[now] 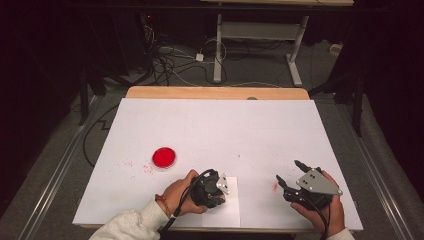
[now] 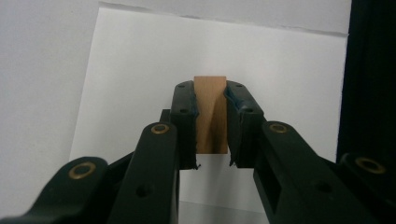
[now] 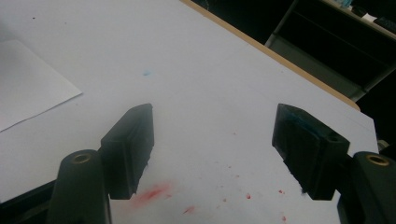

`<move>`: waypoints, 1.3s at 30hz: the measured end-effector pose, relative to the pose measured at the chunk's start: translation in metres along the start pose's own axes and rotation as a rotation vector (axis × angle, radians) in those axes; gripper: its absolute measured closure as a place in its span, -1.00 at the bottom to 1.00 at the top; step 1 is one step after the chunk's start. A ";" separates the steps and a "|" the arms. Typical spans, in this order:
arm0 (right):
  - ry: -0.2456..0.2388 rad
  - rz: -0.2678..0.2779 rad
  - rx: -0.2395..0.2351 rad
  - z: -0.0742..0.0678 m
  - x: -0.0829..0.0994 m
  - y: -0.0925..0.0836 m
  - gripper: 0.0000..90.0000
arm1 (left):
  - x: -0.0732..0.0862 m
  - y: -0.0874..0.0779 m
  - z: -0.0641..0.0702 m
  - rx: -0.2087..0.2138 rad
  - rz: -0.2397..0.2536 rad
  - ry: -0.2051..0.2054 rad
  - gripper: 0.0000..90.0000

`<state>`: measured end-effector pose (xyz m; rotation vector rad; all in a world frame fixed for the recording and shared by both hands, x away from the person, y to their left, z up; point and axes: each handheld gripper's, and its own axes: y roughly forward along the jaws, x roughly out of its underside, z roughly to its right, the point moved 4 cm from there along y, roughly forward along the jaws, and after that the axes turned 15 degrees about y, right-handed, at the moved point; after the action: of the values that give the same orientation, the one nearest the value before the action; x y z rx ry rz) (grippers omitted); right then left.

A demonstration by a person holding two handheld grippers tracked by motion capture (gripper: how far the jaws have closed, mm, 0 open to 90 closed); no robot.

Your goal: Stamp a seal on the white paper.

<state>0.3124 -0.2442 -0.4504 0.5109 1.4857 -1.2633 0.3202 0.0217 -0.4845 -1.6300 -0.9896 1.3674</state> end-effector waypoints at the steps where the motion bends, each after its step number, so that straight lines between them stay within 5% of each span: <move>1: 0.000 0.000 0.000 0.000 0.000 0.000 -0.33 | 0.000 0.000 0.000 0.000 -0.003 0.001 0.64; 39: -0.007 0.005 -0.008 -0.001 0.000 -0.001 -0.34 | 0.001 0.002 -0.003 0.027 -0.005 -0.018 0.64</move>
<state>0.3114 -0.2430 -0.4499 0.5038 1.4825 -1.2539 0.3230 0.0214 -0.4858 -1.5971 -0.9816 1.3889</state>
